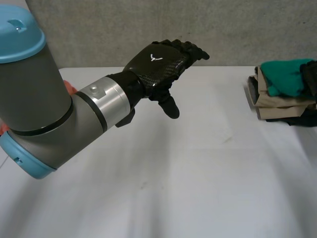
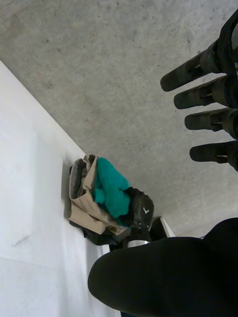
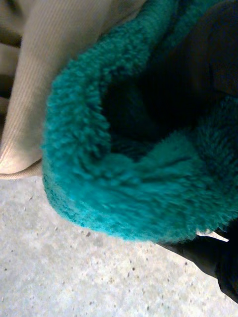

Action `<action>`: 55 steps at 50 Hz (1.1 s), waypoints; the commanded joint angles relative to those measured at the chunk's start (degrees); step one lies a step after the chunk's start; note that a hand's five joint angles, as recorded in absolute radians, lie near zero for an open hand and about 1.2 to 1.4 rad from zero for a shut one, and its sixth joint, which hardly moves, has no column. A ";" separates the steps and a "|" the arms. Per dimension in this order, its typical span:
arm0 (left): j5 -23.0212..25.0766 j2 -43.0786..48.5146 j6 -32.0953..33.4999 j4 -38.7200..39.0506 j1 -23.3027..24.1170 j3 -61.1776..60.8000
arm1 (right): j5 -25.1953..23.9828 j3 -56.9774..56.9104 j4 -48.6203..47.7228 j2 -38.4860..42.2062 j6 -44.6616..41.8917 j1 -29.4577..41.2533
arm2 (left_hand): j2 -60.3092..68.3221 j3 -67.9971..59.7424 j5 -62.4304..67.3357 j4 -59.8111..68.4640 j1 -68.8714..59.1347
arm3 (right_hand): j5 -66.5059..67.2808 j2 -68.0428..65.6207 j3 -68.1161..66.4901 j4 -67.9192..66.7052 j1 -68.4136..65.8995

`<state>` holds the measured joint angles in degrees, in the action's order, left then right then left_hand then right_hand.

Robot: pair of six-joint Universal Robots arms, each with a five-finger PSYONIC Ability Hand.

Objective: Fold the laundry.

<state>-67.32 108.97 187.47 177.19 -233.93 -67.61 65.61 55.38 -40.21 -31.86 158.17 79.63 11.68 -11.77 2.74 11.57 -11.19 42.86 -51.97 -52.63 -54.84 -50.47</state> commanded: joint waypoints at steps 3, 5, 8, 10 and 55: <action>0.09 -0.34 0.00 0.00 0.41 -0.07 | -0.66 8.33 1.45 -11.20 -1.55 -1.32 | -1.68 1.77 -2.74 -1.57 1.19 | -42.86 41.97 42.63 44.84 40.47; 0.09 -0.34 0.00 0.00 0.85 -0.07 | -0.40 10.70 3.81 -14.80 -1.55 -1.50 | -1.68 1.77 -2.74 -1.57 1.19 | -42.86 41.97 42.63 44.84 40.47; 0.09 -0.51 0.00 0.00 1.46 -0.24 | 0.30 12.82 9.96 -18.94 -1.82 -1.94 | -1.68 1.77 -2.74 -1.57 1.19 | -42.86 41.97 42.63 44.84 40.47; 0.09 -0.69 0.00 0.00 1.64 -0.33 | 2.22 13.52 17.57 -21.22 -2.25 -3.95 | -1.68 1.77 -2.74 -1.57 1.19 | -42.86 41.97 42.63 44.84 40.47; -4.86 22.66 33.66 8.68 -36.32 4.84 | -3.92 50.08 19.90 -46.19 -13.23 21.53 | -1.68 1.77 -2.74 -1.57 1.19 | -42.86 41.97 42.63 44.84 40.47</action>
<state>-78.98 116.59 212.28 180.87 -266.60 -66.32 61.03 103.32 -25.19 -78.44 148.93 101.72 11.68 -11.77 2.74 11.56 -11.19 2.31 -11.99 -11.82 -11.55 -12.58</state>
